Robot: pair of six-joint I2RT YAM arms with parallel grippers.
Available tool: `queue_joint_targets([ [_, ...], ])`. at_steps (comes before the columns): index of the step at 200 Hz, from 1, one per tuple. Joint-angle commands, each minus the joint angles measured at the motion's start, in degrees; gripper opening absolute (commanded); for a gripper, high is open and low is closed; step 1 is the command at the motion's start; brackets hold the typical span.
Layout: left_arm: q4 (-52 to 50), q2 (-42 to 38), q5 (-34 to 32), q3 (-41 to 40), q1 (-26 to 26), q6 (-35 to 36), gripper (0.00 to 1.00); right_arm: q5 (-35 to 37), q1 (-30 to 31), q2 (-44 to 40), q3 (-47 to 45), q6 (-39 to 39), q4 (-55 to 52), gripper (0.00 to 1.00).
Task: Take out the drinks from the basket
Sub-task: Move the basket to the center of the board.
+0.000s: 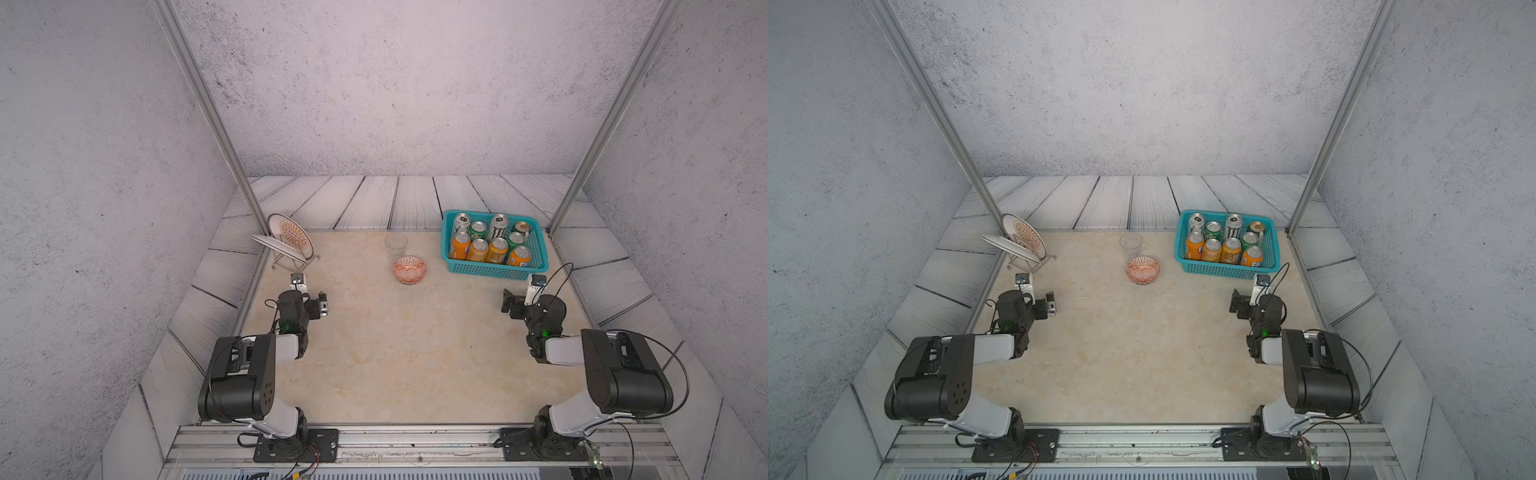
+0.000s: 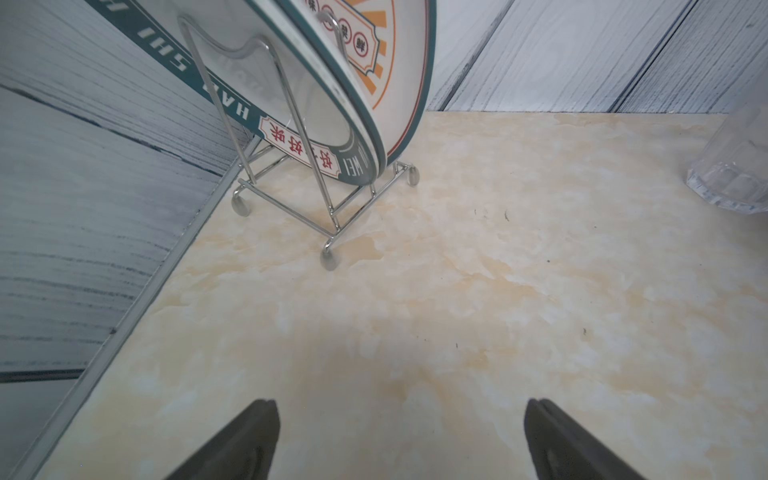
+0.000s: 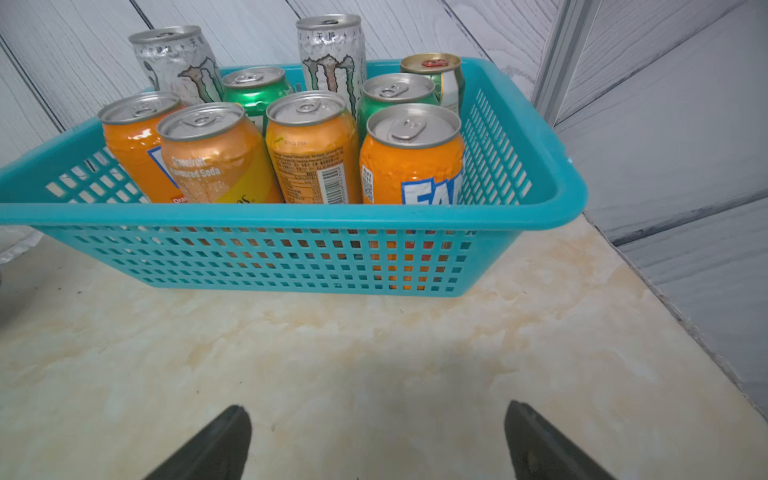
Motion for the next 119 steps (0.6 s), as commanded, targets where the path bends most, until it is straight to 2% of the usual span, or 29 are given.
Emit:
queue_joint_targets([
  [1,-0.1,-0.1,0.6,0.8,-0.2,0.6,0.99,0.1,0.2,1.0,0.6,0.2,0.6,0.99],
  [69,0.3,-0.6,-0.6,0.6,-0.2,-0.4,0.99,0.5,0.2,0.8,-0.6,0.8,2.7,1.00],
  [93,-4.6,-6.7,-8.0,0.1,-0.2,-3.7,0.99,5.4,0.1,-1.3,-4.8,2.8,8.4,1.00],
  [119,-13.8,-15.5,-9.7,0.4,-0.3,-6.9,0.99,10.4,0.1,-5.1,-9.0,4.4,12.8,1.00],
])
